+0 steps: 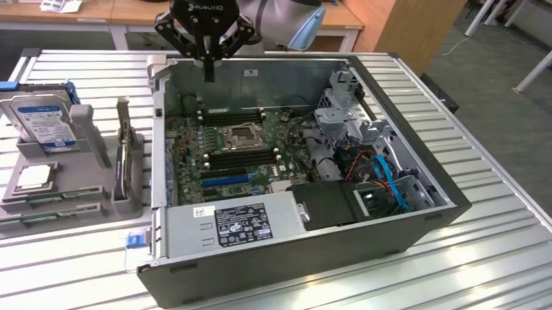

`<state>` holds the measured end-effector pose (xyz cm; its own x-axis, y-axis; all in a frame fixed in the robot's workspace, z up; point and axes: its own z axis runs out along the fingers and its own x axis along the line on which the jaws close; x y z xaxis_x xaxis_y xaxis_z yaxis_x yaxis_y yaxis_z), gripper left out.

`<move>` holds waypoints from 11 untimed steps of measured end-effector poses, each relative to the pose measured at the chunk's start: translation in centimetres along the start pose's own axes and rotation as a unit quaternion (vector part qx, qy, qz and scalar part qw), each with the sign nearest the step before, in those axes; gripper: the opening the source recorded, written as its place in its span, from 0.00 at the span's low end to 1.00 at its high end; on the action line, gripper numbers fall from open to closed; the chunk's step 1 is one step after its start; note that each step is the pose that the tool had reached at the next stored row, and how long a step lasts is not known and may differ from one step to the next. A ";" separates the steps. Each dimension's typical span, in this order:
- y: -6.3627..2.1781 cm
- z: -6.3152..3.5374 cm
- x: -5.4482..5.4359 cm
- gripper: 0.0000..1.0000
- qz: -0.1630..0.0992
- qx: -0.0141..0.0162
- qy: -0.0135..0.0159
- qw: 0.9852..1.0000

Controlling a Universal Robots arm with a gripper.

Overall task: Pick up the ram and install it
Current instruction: 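Reach for the ram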

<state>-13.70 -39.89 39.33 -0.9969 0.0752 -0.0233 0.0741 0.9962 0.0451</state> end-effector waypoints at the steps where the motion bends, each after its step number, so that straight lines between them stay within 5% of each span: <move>1: -0.01 -0.01 0.2 0.10 0.000 0.000 0.000 1.000; 11: -0.15 -0.04 2.0 0.10 0.000 0.000 0.000 1.000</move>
<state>-15.71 -39.89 39.32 -0.9969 0.0752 -0.0232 0.0741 0.9962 0.0450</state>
